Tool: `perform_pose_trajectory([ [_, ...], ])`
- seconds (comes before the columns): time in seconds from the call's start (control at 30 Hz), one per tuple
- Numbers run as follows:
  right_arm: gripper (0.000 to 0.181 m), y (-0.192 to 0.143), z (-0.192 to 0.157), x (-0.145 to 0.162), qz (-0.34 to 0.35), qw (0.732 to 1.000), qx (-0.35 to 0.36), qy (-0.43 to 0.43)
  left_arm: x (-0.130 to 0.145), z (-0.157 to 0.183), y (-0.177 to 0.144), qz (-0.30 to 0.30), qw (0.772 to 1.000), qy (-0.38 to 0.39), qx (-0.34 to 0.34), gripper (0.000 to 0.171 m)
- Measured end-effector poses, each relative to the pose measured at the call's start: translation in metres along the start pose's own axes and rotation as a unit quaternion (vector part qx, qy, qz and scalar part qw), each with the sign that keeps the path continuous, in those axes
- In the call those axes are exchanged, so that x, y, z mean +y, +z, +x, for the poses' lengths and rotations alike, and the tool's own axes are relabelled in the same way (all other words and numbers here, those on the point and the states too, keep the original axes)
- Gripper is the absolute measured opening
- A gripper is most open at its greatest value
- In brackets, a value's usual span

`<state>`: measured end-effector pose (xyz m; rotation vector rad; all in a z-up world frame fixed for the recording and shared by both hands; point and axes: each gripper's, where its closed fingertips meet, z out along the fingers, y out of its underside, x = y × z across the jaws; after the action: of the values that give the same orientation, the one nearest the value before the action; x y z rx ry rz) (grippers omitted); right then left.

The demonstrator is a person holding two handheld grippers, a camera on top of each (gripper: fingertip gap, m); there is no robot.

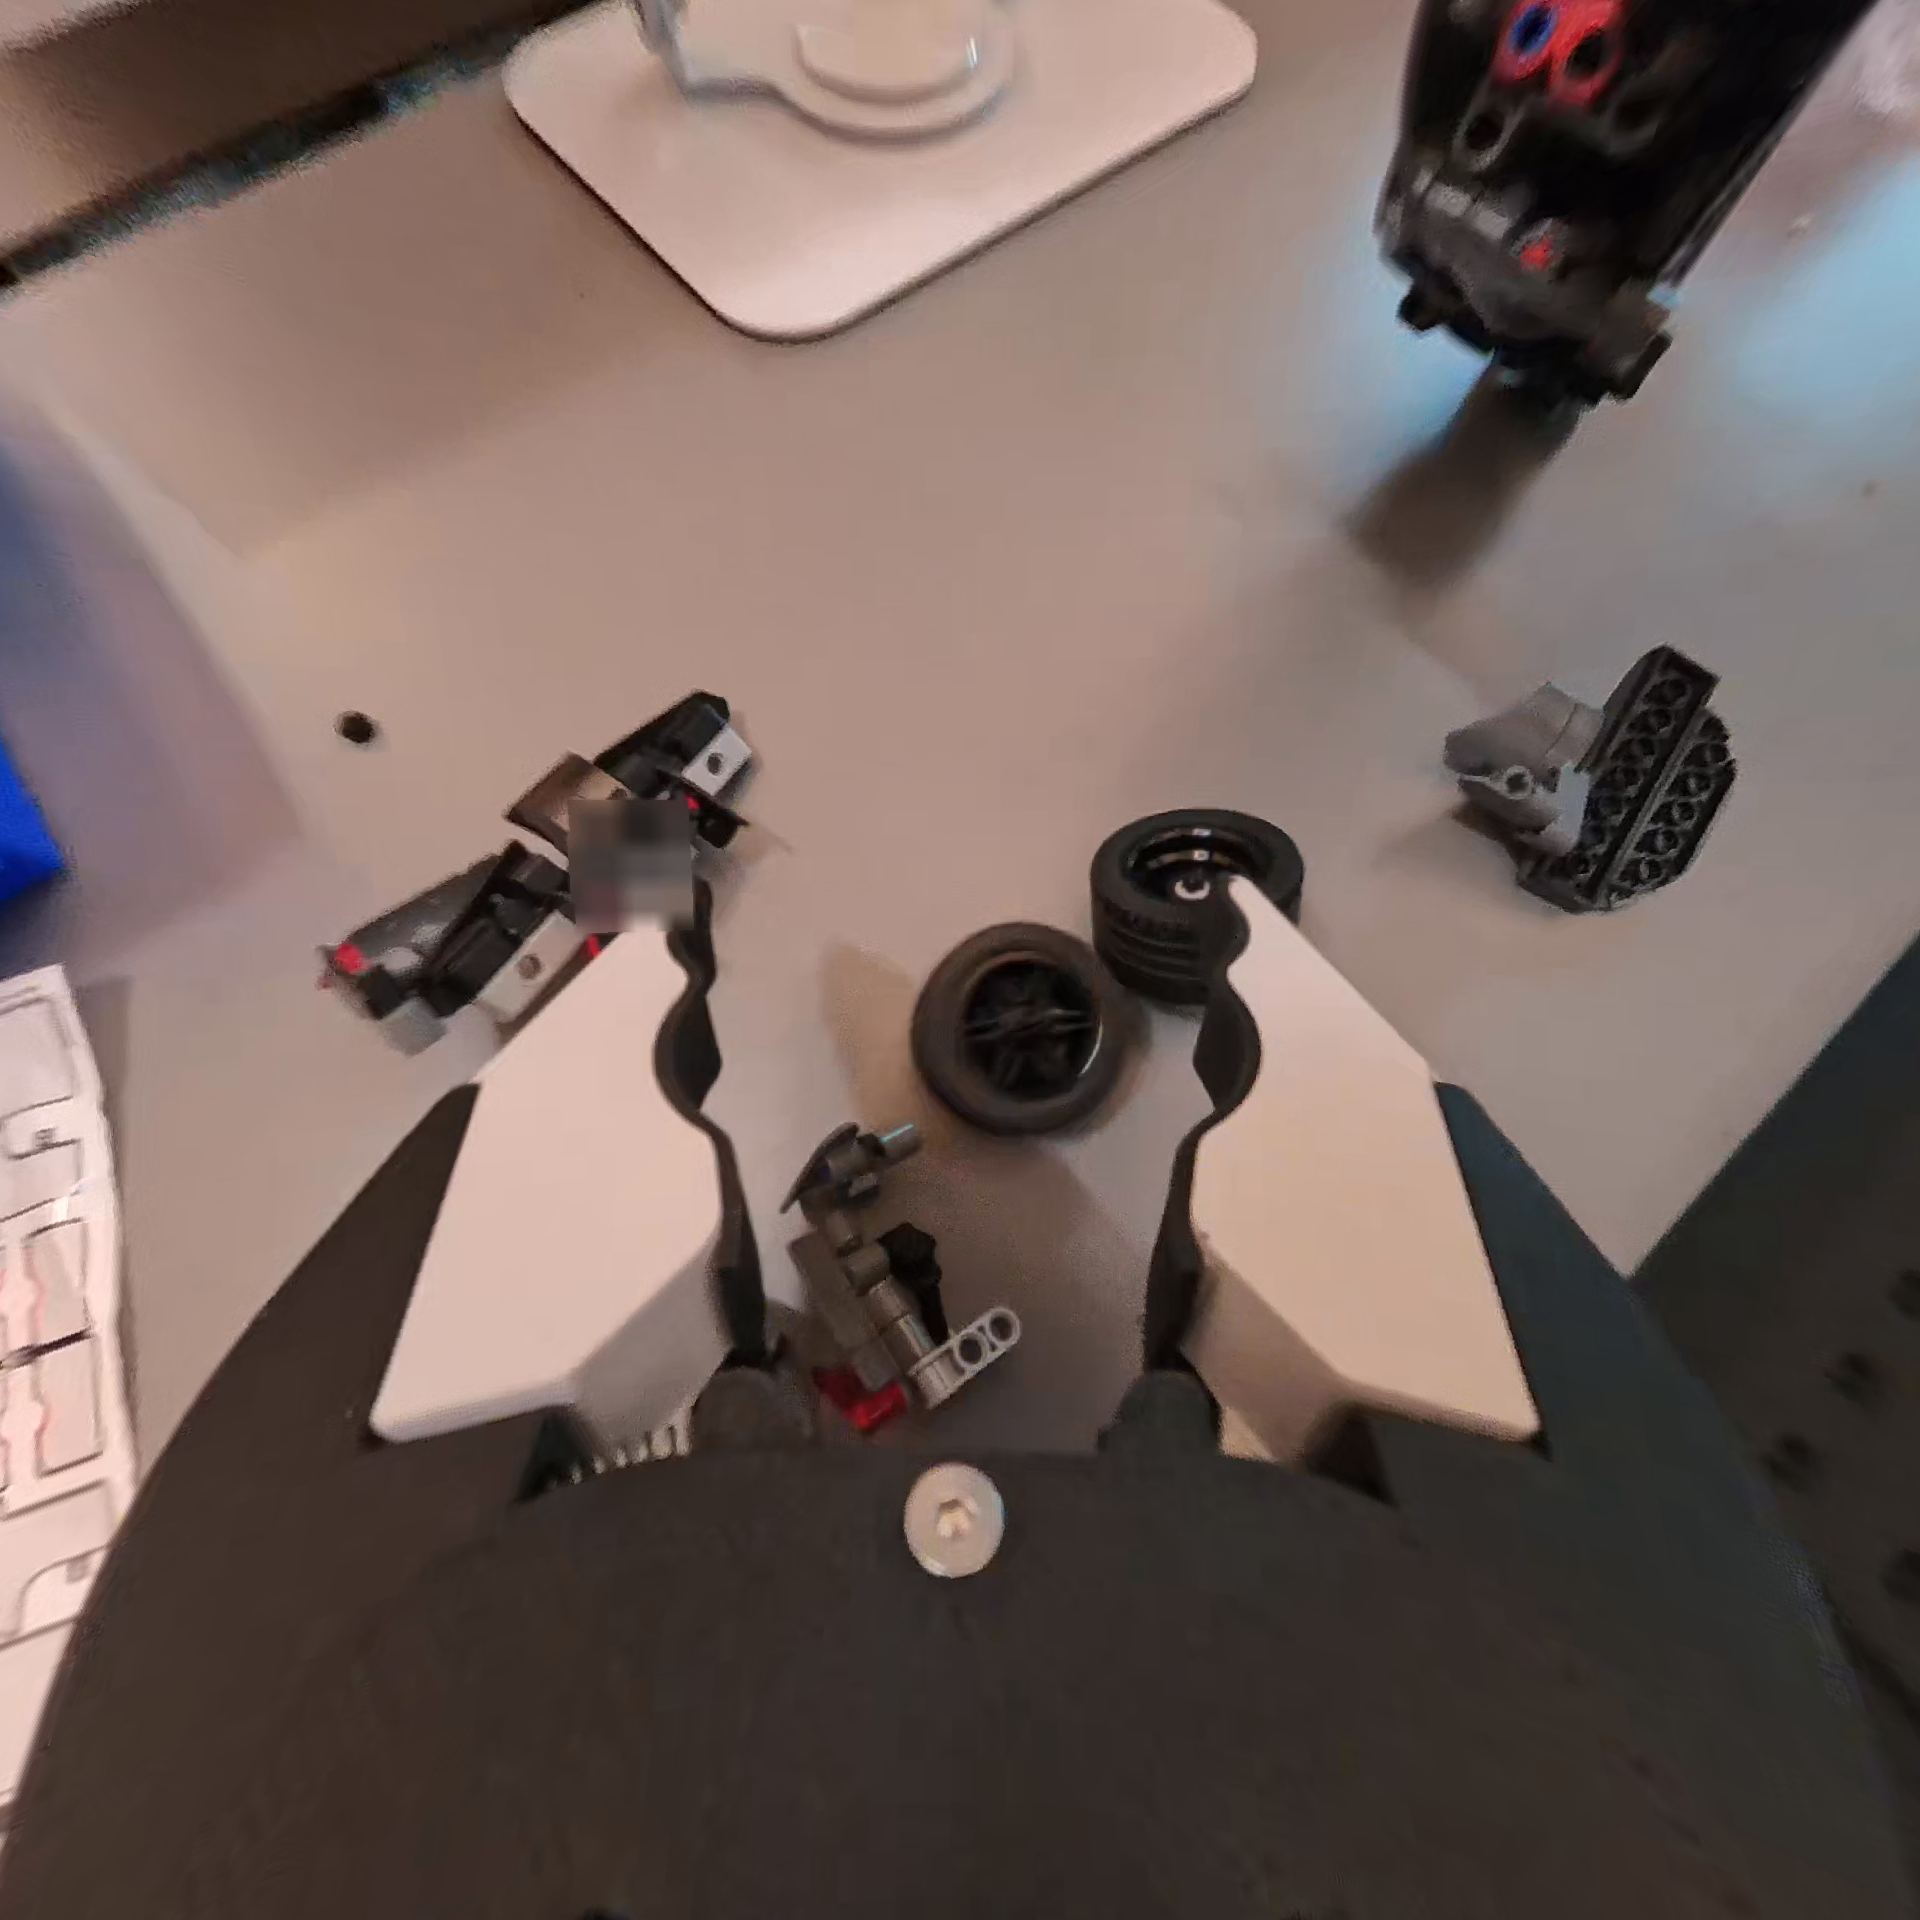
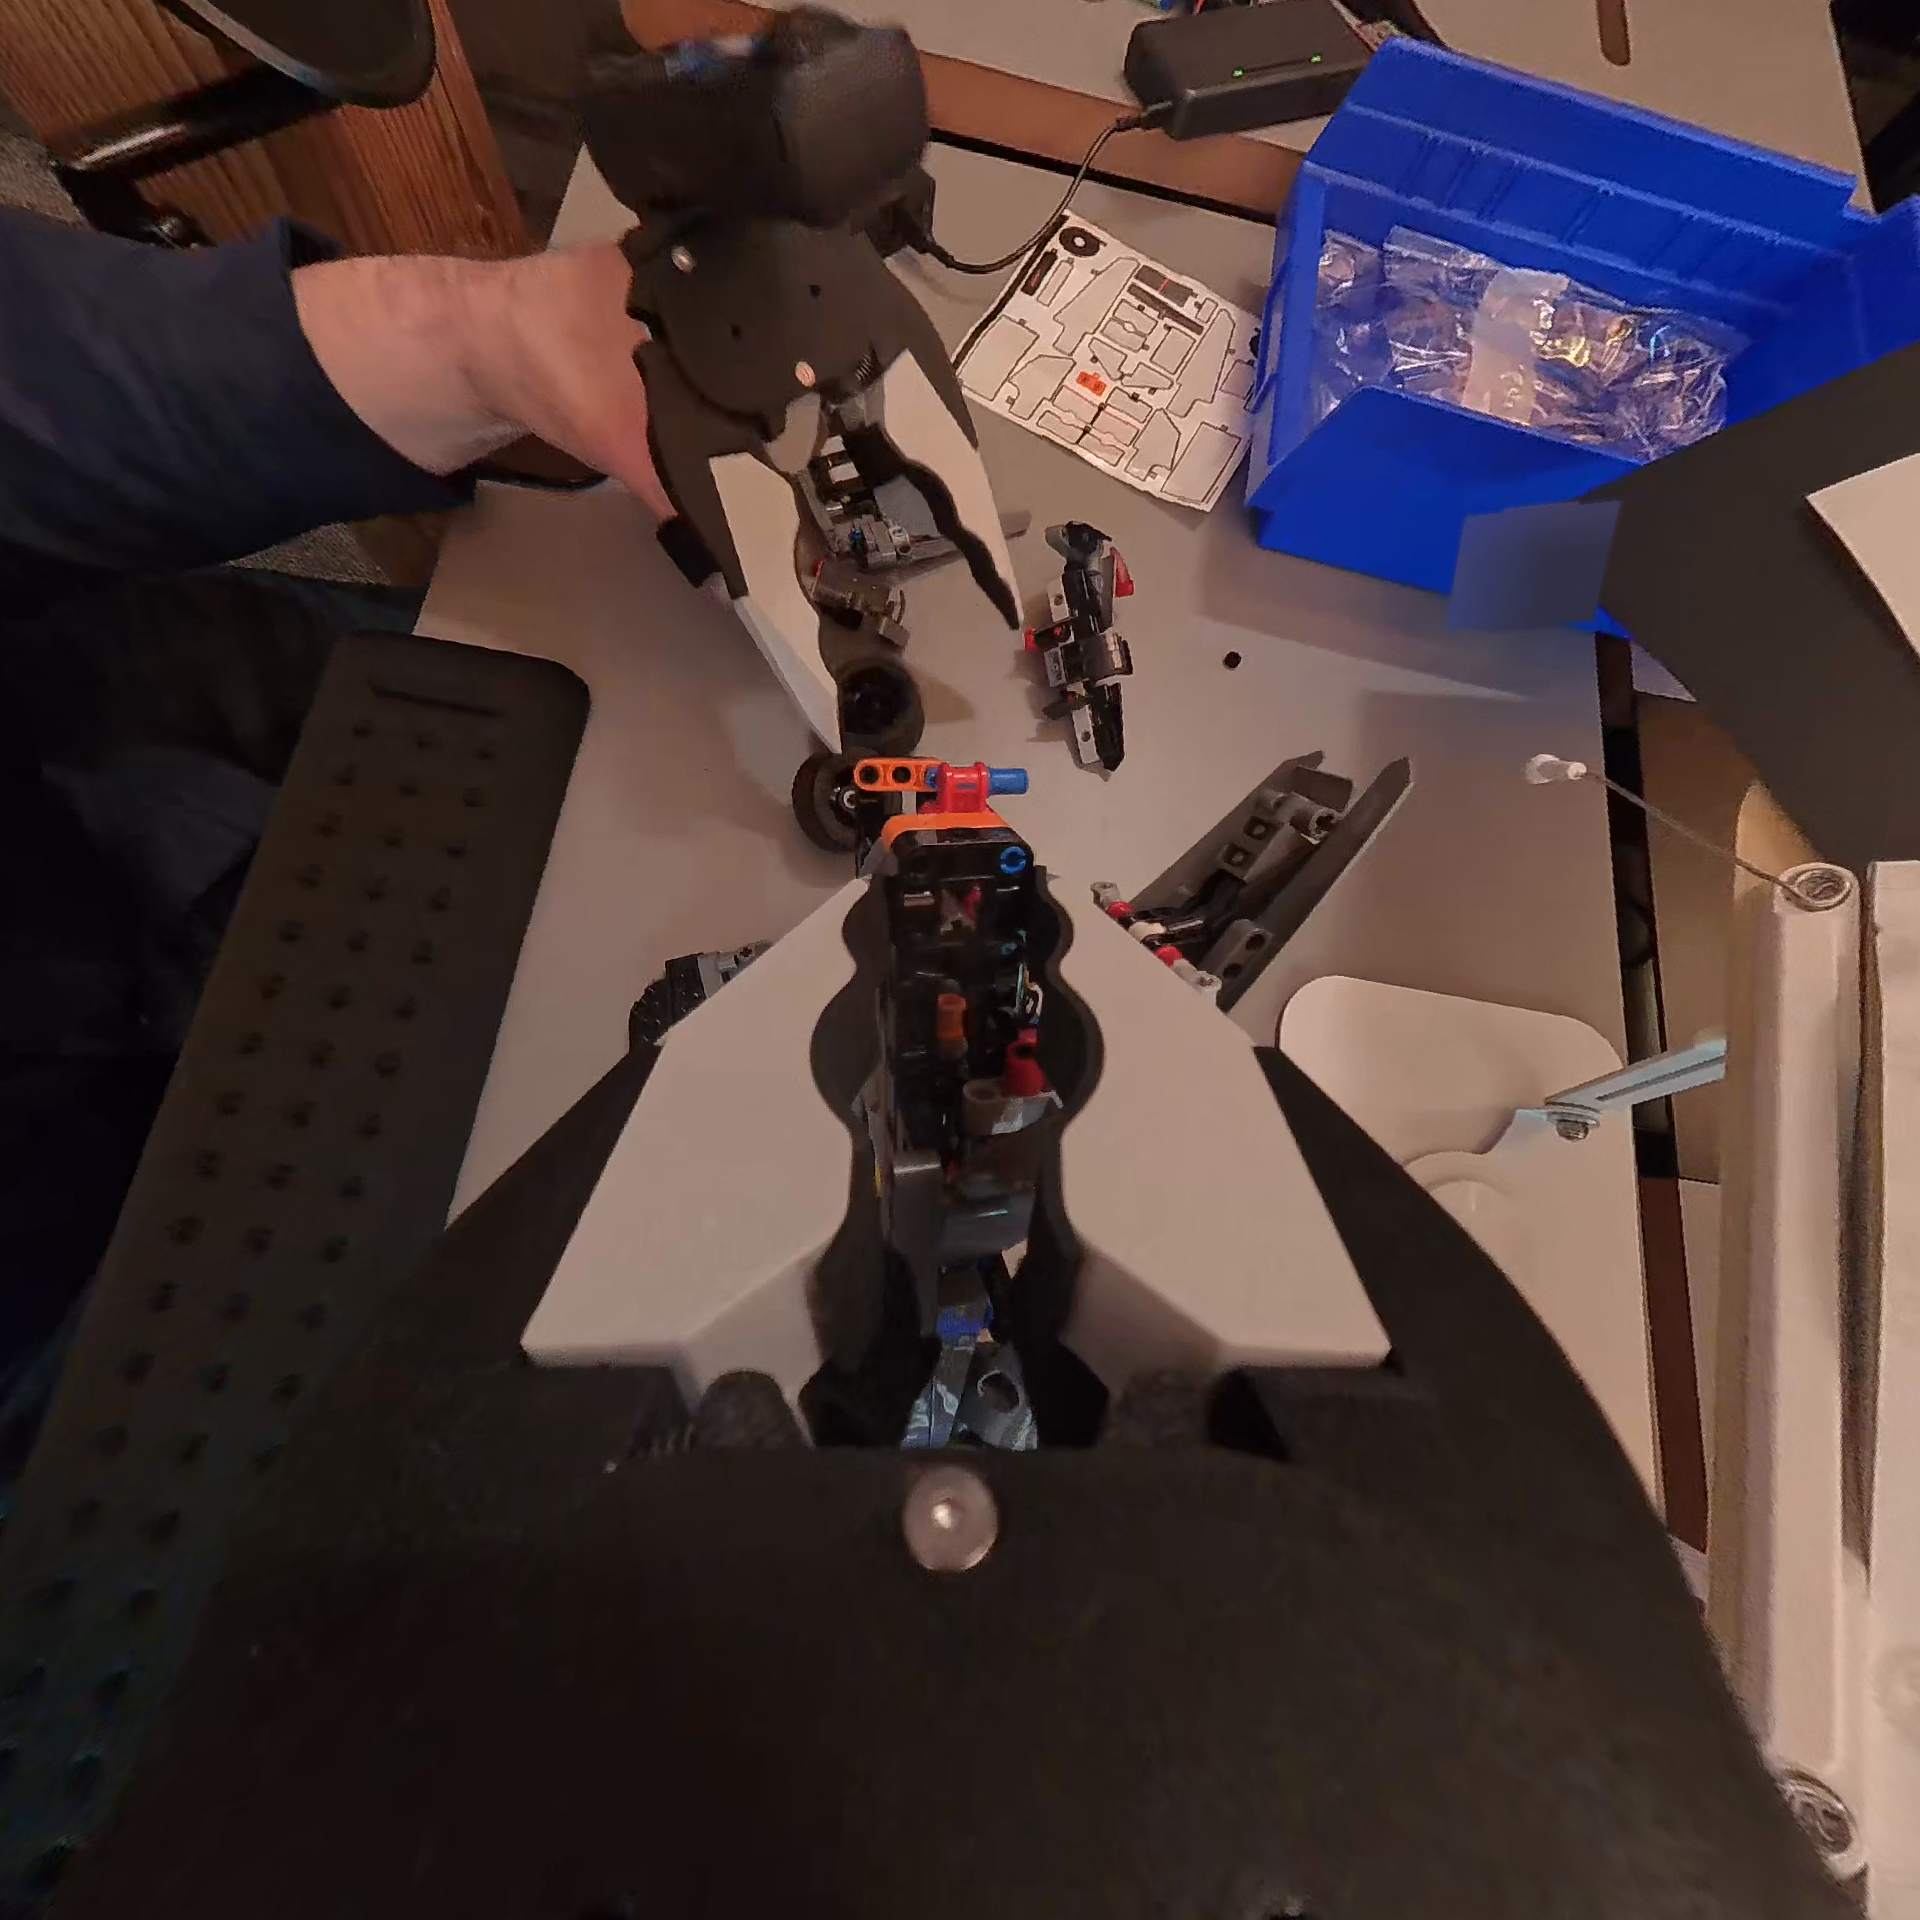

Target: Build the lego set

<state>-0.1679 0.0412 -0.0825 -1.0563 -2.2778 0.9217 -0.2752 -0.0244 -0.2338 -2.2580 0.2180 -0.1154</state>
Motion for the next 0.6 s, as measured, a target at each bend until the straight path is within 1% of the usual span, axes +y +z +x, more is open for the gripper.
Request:
perform_pose_trajectory([
  [0.07, 0.023, 0.001, -0.001, -0.001, 0.003, 1.0, -0.001, -0.001, -0.018, 0.008, -0.011, 0.042, 0.999, 0.008, 0.002, 0.091],
  [0.17, 0.023, 0.005, -0.002, -0.002, -0.001, 1.0, 0.004, -0.004, -0.057, 0.043, -0.016, 0.094, 0.994, 0.06, 0.024, 0.085],
  [0.23, 0.023, 0.008, -0.005, -0.005, 0.001, 1.0, 0.003, -0.005, -0.077, 0.069, -0.009, 0.102, 0.99, 0.08, 0.059, 0.088],
  [0.3, 0.023, 0.009, -0.008, -0.009, 0.004, 1.0, 0.002, -0.005, -0.094, 0.088, 0.003, 0.117, 0.985, 0.086, 0.089, 0.085],
  [0.33, 0.023, 0.01, -0.009, -0.01, 0.002, 1.0, 0.002, -0.005, -0.098, 0.09, 0.011, 0.115, 0.986, 0.084, 0.089, 0.08],
  [0.37, 0.023, 0.012, -0.011, -0.01, -0.001, 1.0, 0.001, -0.005, -0.102, 0.088, 0.018, 0.118, 0.986, 0.081, 0.081, 0.069],
  [0.4, 0.023, 0.014, -0.011, -0.008, -0.01, 1.0, 0.005, -0.005, -0.106, 0.088, 0.023, 0.124, 0.986, 0.08, 0.079, 0.063],
  [0.43, 0.024, 0.014, -0.009, -0.008, -0.016, 1.0, 0.014, -0.004, -0.105, 0.091, 0.026, 0.122, 0.985, 0.084, 0.092, 0.061],
  [0.47, 0.024, 0.011, -0.007, -0.012, -0.008, 1.0, 0.022, -0.001, -0.103, 0.091, 0.03, 0.12, 0.985, 0.074, 0.103, 0.06],
  [0.53, 0.028, -0.003, -0.003, -0.023, 0.023, 0.999, 0.033, 0.01, -0.101, 0.091, 0.034, 0.126, 0.984, 0.067, 0.11, 0.059],
  [0.6, 0.04, -0.019, -0.002, -0.025, 0.032, 0.999, 0.035, 0.017, -0.099, 0.091, 0.034, 0.133, 0.983, 0.056, 0.117, 0.058],
])
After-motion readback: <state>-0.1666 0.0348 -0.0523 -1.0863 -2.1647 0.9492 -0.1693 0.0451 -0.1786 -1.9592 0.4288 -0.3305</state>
